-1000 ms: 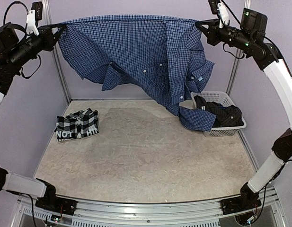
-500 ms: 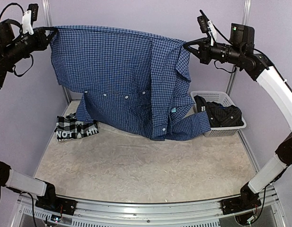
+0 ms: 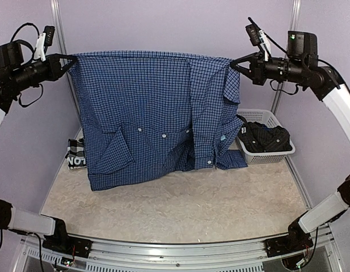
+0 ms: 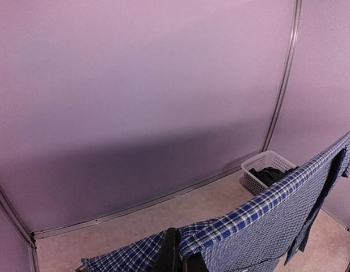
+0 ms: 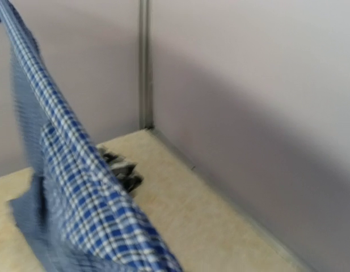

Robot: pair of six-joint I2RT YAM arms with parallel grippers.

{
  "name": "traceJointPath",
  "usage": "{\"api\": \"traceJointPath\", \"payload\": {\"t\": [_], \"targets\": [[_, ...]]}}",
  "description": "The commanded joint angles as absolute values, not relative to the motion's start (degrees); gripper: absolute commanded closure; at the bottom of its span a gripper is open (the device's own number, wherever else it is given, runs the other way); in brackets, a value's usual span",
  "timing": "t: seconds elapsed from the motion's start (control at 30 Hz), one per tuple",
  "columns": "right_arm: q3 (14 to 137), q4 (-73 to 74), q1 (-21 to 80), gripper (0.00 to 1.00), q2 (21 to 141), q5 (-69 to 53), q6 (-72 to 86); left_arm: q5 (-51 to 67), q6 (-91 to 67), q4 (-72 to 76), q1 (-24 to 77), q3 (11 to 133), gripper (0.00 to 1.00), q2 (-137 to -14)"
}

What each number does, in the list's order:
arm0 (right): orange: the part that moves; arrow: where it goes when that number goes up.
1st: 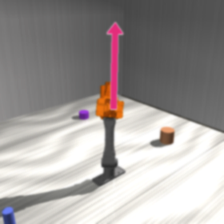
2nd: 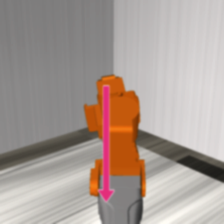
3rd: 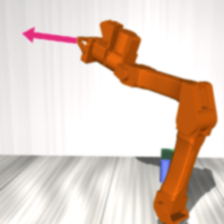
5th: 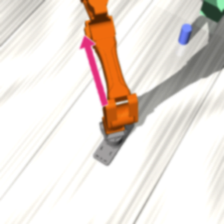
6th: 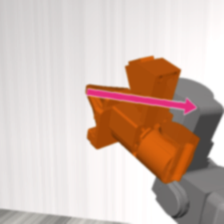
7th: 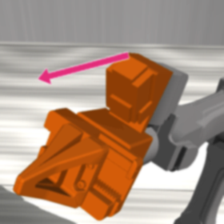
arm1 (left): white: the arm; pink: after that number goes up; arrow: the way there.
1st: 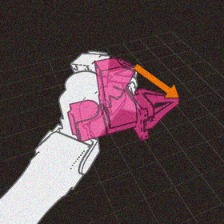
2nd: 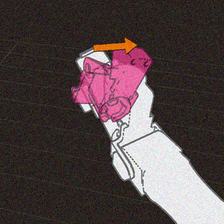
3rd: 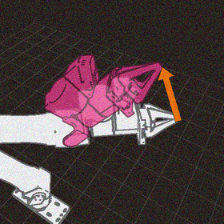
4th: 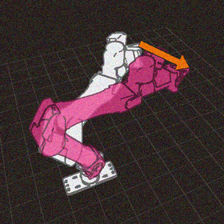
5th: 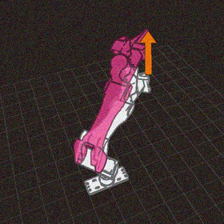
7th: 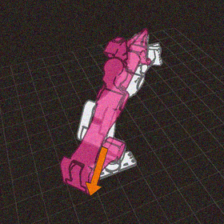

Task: Fold and stack the long sleeve shirts
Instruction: Flatten out the crumpled shirt at the center of the board.

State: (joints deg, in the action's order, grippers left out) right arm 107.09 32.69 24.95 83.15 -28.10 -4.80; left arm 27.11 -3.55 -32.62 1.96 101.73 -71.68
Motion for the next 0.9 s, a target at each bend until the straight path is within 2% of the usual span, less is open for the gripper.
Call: {"api": "traceJointPath", "payload": {"t": [0.0,0.13,0.3,0.37,0.5,0.6,0.7,0.8,0.87], "targets": [[110.0,49.8,19.8,1.00,75.3,-22.3,-2.9,23.4,-2.9,-30.7,-3.0,97.4,1.00,-62.7],[107.6,55.5,20.0,1.00,71.5,-26.1,-3.0,27.3,1.2,-34.6,1.8,92.8,1.00,-59.8],[107.3,56.6,20.0,1.00,69.1,-28.1,-2.7,26.4,3.9,-36.5,8.7,91.3,1.00,-57.6],[108.1,56.4,20.0,1.00,71.1,-24.3,-2.6,23.8,3.2,-36.2,8.8,91.4,1.00,-59.9],[111.3,54.3,18.9,1.00,80.1,-8.8,-2.6,18.6,1.5,-32.4,8.2,94.2,1.00,-69.1],[118.3,50.4,16.0,1.00,89.4,-4.9,-3.4,15.8,-1.3,-30.7,6.2,102.6,1.00,-80.2],[130.9,46.9,14.1,1.00,99.5,-3.3,-4.0,13.8,-3.7,-30.5,4.2,115.7,1.00,-92.0],[146.0,42.3,12.4,1.00,106.2,-4.4,-3.9,12.0,-5.6,-27.6,3.2,125.7,1.00,-97.3],[146.8,36.7,11.6,1.00,106.3,-5.7,-3.2,12.2,-7.0,-25.8,2.7,131.5,1.00,-99.1]]}}
